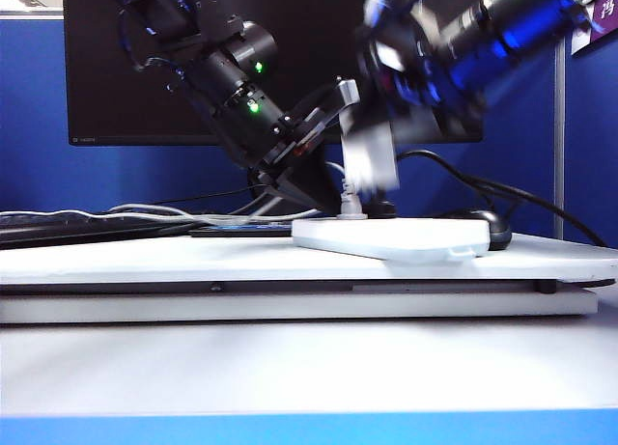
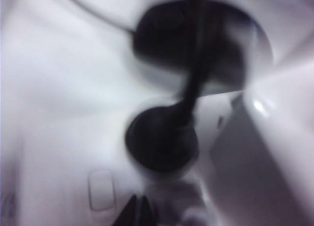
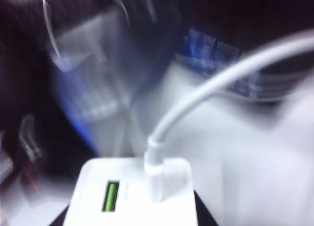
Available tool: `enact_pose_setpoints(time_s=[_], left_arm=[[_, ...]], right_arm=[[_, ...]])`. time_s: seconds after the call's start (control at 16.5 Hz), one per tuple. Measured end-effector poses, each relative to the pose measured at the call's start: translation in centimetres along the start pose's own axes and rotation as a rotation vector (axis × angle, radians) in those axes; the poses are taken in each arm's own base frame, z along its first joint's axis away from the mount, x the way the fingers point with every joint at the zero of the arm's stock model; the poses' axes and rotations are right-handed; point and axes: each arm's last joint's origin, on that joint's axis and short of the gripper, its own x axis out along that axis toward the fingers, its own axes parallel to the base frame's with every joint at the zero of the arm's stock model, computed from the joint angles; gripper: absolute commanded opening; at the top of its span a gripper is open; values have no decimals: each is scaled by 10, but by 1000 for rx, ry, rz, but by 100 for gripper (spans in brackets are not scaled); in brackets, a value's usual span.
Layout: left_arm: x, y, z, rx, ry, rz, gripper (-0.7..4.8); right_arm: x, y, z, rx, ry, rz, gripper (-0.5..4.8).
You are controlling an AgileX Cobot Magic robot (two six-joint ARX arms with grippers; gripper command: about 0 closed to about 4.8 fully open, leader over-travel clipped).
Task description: Unplug the white charger from the socket, then place it next to the socket.
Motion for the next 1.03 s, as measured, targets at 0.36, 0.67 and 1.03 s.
enact_pose_setpoints(time_s=[0.36, 0.67, 1.03], left_arm=[[-5, -6, 11, -60, 11, -51, -5], [-2, -1, 16, -60, -43, -7, -5], [-2, 7, 28, -51, -143, 104, -5]], right_arm=[[-2, -1, 8, -28, -58, -21, 8], [-4, -1, 8, -37, -36, -25, 8], [-5, -2, 9, -47, -28, -46, 8]])
